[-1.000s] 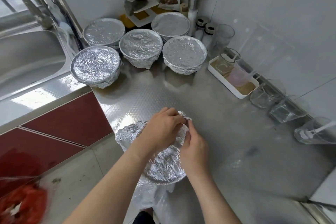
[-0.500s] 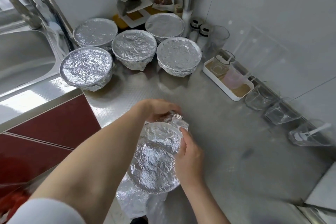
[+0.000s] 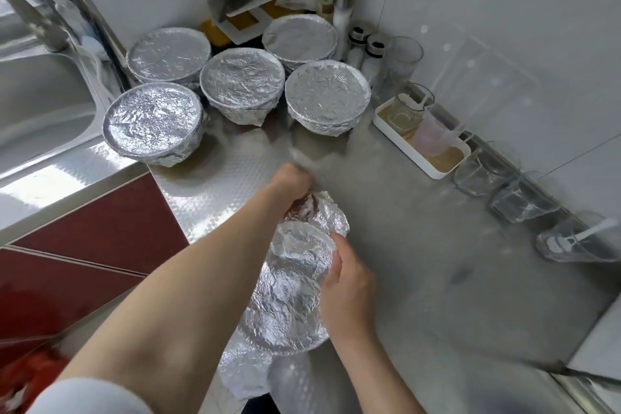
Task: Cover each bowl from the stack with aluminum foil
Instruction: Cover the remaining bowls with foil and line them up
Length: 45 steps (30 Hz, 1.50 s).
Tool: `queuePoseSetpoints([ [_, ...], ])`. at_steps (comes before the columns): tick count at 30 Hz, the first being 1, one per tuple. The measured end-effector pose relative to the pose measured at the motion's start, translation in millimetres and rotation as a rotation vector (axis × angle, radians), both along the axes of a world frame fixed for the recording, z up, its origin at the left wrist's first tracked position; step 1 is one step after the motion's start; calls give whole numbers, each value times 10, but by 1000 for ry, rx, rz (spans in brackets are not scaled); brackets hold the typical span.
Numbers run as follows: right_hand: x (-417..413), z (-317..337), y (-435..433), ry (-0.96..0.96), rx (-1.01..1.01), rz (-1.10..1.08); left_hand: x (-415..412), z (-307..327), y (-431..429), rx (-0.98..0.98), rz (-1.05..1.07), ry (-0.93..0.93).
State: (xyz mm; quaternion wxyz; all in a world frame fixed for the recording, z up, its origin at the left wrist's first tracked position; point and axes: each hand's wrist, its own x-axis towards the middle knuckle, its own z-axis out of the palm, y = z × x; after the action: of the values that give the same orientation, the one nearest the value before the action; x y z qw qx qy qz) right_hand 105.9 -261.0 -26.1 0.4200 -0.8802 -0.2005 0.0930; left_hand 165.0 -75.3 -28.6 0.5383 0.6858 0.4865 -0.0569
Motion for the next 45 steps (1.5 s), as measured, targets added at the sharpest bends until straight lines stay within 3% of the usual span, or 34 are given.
queuePoseSetpoints([
  [2, -2, 10, -6, -1, -11, -2, -35, 112, -44, 76, 97, -279],
  [4, 3, 8, -8, 17, -46, 22, -101, 274, -105, 27, -82, -419],
  [5, 0, 4, -14, 36, -67, 33, -149, 348, -140, 53, -257, -384],
  [8, 7, -18, -29, 29, -71, -4, -258, 388, -191, 379, -678, -122],
  [12, 0, -48, -13, 15, -54, -78, -422, 323, -212, 522, -793, 78],
  [15, 5, -26, -2, 28, -28, -102, -589, 345, -207, 612, -706, 26],
  [19, -14, 34, 10, 35, 15, -144, -1084, 375, -382, 798, -258, -102],
  [22, -37, 75, 33, 93, 3, -166, -1494, 193, -676, 856, -103, -97],
  [27, -64, 131, 40, 134, -8, -136, -1649, -40, -900, 752, -41, -104],
  [35, 220, 178, 19, 348, -15, 51, -1626, -50, -863, 769, -107, -137],
  [40, 348, 178, 133, 245, -155, 143, -1593, -93, -859, 765, -106, -154],
  [45, 259, 103, 75, 161, -183, 99, -1580, -78, -809, 802, -173, -200],
])
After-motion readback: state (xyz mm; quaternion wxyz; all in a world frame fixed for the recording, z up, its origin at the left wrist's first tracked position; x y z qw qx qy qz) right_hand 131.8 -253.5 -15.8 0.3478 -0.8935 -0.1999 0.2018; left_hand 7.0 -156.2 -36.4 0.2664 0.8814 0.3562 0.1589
